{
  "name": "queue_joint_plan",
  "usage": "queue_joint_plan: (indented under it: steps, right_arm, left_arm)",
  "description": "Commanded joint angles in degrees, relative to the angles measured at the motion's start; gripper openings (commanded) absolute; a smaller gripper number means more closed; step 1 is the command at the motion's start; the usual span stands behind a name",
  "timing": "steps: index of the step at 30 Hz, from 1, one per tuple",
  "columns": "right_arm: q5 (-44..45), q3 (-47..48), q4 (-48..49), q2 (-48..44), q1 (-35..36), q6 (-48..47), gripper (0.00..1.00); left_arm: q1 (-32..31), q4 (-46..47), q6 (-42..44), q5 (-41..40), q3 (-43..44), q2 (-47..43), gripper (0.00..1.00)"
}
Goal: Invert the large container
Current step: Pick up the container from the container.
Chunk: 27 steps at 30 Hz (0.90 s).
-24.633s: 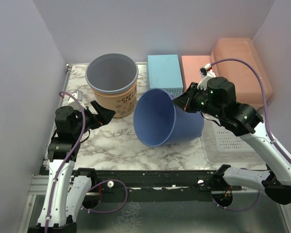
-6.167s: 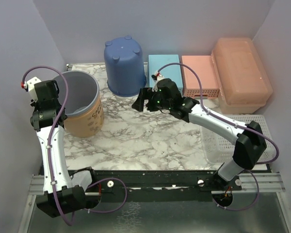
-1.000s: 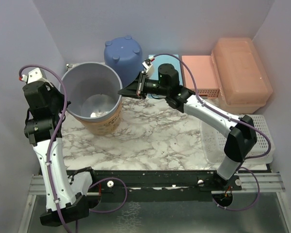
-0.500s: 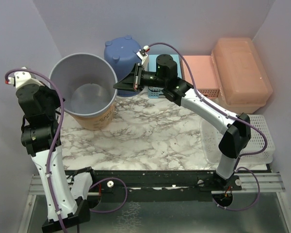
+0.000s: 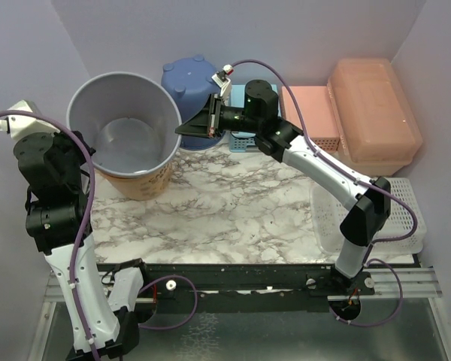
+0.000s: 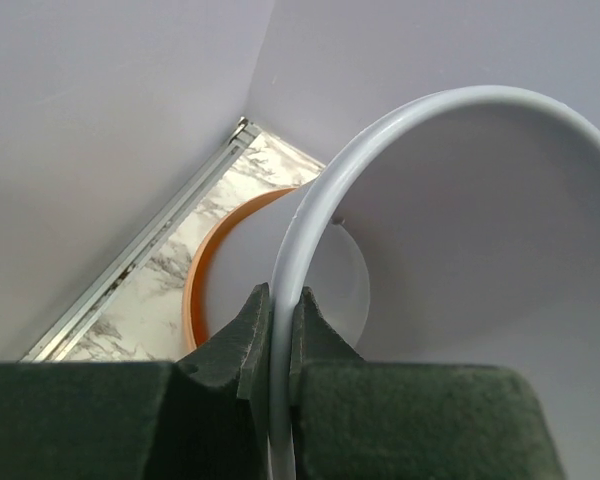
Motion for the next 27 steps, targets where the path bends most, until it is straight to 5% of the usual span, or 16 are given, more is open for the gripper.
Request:
queue_joint_plan:
  steps: [1,27]
  right_arm:
    - [-4.4,0.7,-1.5,-2.5,1.7,-3.8,0.01]
    - [3.6,-3.9,-7.5,-16.8,1.7,-16.4,0.01]
  left_arm:
    - [-0.2,8.4,-6.0,-0.2,4.3,-0.6,0.0]
    - [-2.7,21.1,-12.5,26.4,5.4,0.2,0.0]
